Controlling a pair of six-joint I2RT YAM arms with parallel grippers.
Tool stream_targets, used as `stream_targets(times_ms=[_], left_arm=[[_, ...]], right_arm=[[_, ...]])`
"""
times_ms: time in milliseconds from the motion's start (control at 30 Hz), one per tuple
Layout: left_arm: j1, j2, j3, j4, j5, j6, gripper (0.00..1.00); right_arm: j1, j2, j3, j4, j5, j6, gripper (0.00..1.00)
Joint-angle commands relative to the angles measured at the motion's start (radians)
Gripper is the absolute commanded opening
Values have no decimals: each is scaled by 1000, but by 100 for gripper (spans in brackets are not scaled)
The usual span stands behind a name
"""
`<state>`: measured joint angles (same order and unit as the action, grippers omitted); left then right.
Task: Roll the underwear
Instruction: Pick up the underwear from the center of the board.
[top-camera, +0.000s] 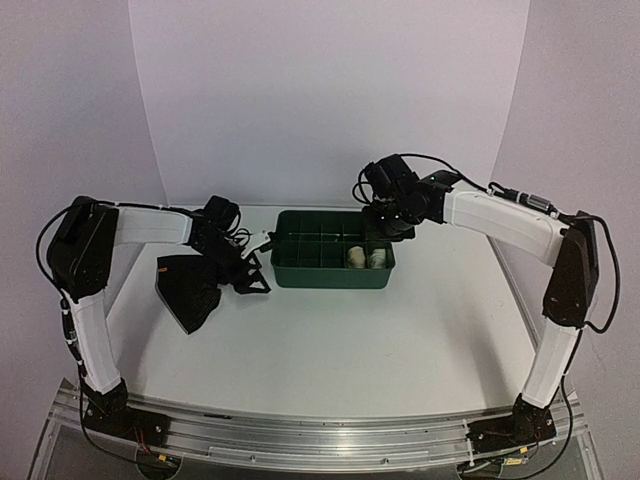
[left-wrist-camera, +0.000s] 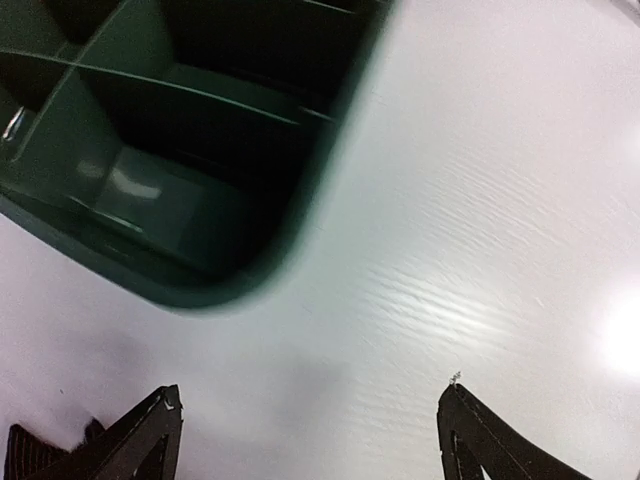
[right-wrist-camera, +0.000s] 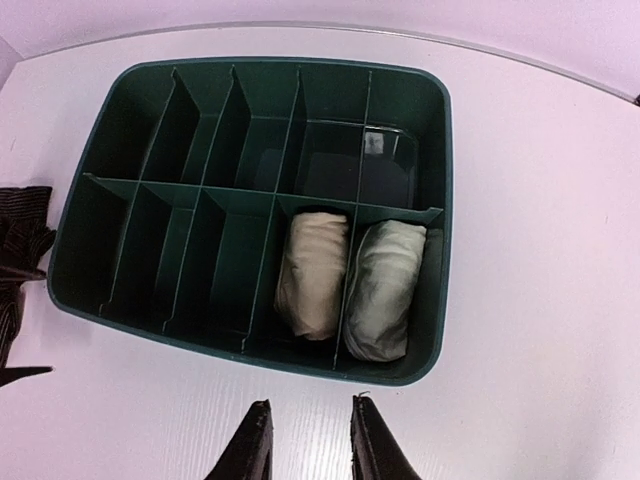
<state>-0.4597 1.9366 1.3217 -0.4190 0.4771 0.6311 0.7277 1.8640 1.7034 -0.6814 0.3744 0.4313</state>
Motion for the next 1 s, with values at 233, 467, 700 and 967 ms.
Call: stream_targets(times_ms=[233, 467, 700, 967], left_arm=[[209, -328, -280, -396, -173, 384, 99], [213, -333, -442, -240, -332, 383, 96], [212, -225, -431, -183, -315, 319, 83], [216, -184, -404, -183, -315, 296, 7]], right_arm=[[143, -80, 22, 39, -81, -172, 45], [195, -98, -14, 52, -93, -156, 54], [215, -123, -66, 60, -90, -138, 54], [219, -154, -97, 65, -85, -134, 54]])
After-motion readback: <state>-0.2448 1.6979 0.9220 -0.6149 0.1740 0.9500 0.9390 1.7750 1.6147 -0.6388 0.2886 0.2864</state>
